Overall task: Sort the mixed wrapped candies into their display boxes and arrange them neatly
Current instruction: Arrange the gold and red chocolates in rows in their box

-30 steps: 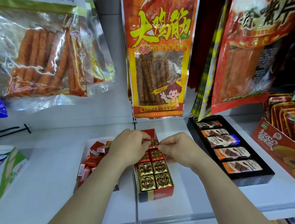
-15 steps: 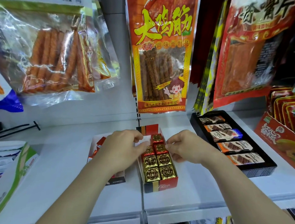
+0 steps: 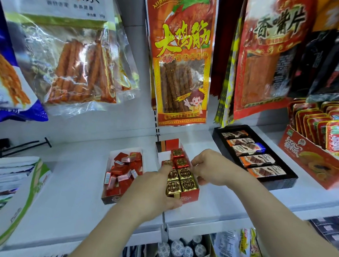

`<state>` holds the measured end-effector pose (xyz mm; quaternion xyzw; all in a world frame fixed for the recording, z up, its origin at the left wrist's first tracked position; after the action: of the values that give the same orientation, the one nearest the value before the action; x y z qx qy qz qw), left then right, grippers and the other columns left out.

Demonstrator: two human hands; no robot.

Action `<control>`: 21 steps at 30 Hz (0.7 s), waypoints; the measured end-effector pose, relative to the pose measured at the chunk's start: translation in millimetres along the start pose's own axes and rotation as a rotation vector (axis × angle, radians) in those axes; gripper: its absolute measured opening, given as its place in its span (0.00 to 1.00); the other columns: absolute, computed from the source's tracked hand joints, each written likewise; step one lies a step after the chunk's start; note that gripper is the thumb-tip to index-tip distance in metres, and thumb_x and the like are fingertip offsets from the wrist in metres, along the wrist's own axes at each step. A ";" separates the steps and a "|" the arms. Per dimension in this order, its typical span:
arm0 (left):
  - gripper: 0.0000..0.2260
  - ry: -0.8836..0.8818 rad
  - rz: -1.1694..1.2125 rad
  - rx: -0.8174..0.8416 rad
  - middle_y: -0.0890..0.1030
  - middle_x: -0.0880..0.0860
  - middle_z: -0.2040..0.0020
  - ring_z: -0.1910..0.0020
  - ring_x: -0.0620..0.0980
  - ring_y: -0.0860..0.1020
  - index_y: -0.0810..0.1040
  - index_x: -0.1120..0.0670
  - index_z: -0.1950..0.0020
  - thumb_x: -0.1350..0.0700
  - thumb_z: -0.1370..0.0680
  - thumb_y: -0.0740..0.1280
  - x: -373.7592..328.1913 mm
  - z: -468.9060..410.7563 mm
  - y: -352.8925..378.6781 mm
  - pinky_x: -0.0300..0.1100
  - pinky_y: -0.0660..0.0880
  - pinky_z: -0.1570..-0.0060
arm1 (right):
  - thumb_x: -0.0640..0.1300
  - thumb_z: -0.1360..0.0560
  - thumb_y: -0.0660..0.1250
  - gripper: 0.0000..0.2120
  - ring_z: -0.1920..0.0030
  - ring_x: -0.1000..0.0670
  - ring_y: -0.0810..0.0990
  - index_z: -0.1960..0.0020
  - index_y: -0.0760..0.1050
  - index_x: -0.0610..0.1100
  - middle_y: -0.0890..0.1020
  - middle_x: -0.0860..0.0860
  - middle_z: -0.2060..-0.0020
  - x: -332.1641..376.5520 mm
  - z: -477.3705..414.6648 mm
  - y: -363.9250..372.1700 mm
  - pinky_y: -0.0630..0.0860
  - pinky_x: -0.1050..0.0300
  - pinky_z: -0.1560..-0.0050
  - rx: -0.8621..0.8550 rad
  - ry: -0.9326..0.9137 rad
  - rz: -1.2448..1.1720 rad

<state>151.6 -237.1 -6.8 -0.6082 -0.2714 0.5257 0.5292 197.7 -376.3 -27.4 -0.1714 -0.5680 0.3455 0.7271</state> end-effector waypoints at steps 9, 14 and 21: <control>0.32 0.047 0.036 -0.075 0.81 0.47 0.49 0.52 0.48 0.79 0.65 0.45 0.29 0.45 0.30 0.75 -23.2 -10.2 3.8 0.42 0.77 0.52 | 0.42 0.24 0.63 0.12 0.61 0.42 0.84 0.59 0.81 0.38 0.84 0.42 0.63 -10.4 27.2 -18.1 0.82 0.43 0.56 -0.186 -0.023 0.069; 0.30 0.088 0.043 -0.129 0.81 0.48 0.45 0.47 0.49 0.79 0.66 0.46 0.30 0.44 0.29 0.73 -40.0 -18.1 8.1 0.43 0.76 0.49 | 0.44 0.24 0.62 0.13 0.62 0.42 0.81 0.61 0.77 0.36 0.83 0.42 0.65 -18.0 38.5 -29.4 0.78 0.49 0.61 -0.239 -0.012 0.191; 0.31 0.084 0.117 -0.172 0.81 0.49 0.44 0.47 0.51 0.79 0.66 0.46 0.30 0.44 0.29 0.73 -55.9 -32.9 19.2 0.44 0.76 0.50 | 0.43 0.23 0.63 0.12 0.47 0.44 0.80 0.43 0.79 0.40 0.83 0.45 0.48 -27.1 50.2 -51.5 0.78 0.51 0.47 -0.345 0.000 0.343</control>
<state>161.0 -304.1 -8.7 -0.6879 -0.2573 0.5042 0.4544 162.9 -438.5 1.3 -0.3870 -0.5812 0.3619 0.6177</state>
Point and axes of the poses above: each hand's wrist, its own z-axis away from the middle knuckle, its own y-axis out of the palm, x = y × z, the point moved 9 cm from there along -z, towards the middle knuckle
